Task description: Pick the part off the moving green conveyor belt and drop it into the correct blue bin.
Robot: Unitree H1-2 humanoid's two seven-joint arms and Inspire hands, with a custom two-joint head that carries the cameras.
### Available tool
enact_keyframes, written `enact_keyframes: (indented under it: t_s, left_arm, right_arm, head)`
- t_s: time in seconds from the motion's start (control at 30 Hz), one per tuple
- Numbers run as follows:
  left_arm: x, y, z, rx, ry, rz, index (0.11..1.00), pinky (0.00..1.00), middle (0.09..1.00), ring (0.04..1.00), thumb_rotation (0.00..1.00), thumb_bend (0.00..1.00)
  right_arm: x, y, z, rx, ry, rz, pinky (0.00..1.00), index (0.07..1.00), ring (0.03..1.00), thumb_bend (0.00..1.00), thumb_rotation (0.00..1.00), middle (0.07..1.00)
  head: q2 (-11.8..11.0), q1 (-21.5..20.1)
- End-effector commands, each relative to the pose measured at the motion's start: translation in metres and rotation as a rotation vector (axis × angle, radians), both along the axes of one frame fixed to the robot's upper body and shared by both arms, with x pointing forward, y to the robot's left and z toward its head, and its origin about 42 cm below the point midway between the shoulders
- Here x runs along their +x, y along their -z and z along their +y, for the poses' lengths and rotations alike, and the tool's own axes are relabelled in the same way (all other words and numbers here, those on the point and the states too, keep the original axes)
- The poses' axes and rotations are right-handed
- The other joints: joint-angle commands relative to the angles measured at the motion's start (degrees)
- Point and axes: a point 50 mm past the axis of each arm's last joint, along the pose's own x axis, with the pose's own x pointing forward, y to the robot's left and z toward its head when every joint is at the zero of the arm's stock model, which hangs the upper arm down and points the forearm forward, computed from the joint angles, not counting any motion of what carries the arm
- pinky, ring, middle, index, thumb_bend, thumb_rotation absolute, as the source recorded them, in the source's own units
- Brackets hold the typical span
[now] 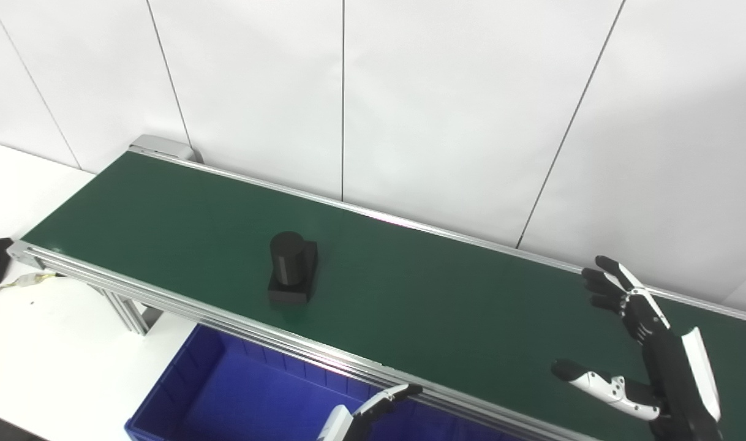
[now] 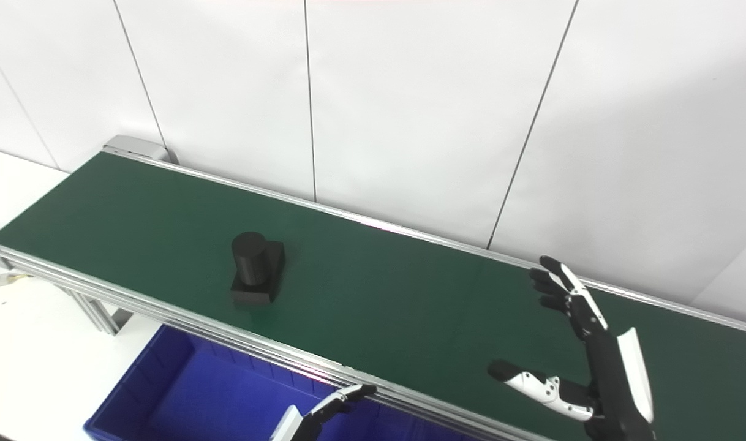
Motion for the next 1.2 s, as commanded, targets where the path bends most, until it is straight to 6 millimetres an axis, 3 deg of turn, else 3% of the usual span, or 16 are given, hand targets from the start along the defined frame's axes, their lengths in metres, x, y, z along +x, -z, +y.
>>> enact_keyframes:
  t_s: [0.0,0.1,0.3,0.47,0.77,0.87,0.93,1.17]
  left_arm:
    - [0.003,-0.008,-0.005,-0.048,0.01,-0.041,0.823,0.75,0.843,0.824,0.41,1.0]
    - [0.003,-0.008,-0.003,-0.049,0.016,-0.04,0.828,0.8,0.858,0.855,0.43,1.0]
    - [0.001,-0.009,0.001,-0.061,0.018,-0.042,0.831,0.81,0.862,0.865,0.42,1.0]
    - [0.0,-0.01,0.005,-0.048,0.029,-0.047,0.841,0.83,0.869,0.873,0.44,1.0]
    - [-0.001,-0.011,0.008,-0.046,0.038,-0.057,0.841,0.82,0.869,0.869,0.42,1.0]
    - [-0.001,-0.011,0.009,-0.048,0.041,-0.055,0.84,0.82,0.868,0.867,0.42,0.99]
    - [-0.002,-0.011,0.009,-0.051,0.046,-0.052,0.844,0.87,0.876,0.885,0.43,0.99]
    - [-0.003,-0.011,0.012,-0.046,0.054,-0.059,0.846,0.86,0.882,0.89,0.43,0.98]
  right_arm:
    - [0.01,-0.018,0.002,-0.028,-0.007,-0.034,0.74,0.89,0.811,0.81,0.47,0.836]
    - [0.021,-0.024,0.006,-0.081,-0.018,-0.024,0.74,0.889,0.81,0.8,0.48,0.841]
    - [0.038,-0.032,0.021,-0.122,-0.034,-0.013,0.68,0.88,0.77,0.83,0.5,0.83]
    - [0.044,-0.034,0.038,-0.12,-0.037,0.01,0.7,0.879,0.777,0.83,0.5,0.829]
    - [0.054,-0.04,0.07,-0.163,-0.049,0.026,0.73,0.881,0.826,0.83,0.48,0.846]
    - [0.059,-0.041,0.08,-0.185,-0.051,0.016,0.72,0.877,0.81,0.82,0.48,0.84]
    - [0.061,-0.041,0.084,-0.204,-0.046,0.011,0.71,0.876,0.793,0.82,0.49,0.832]
    - [0.071,-0.037,0.102,-0.231,-0.071,0.035,0.67,0.869,0.76,0.83,0.5,0.816]
  head:
    - [0.02,-0.06]
    - [0.64,-2.76]
    - [1.61,-9.59]
    - [2.27,-13.51]
    - [3.29,-14.92]
    - [3.37,-15.14]
    - [3.33,-15.33]
    - [3.26,-16.29]
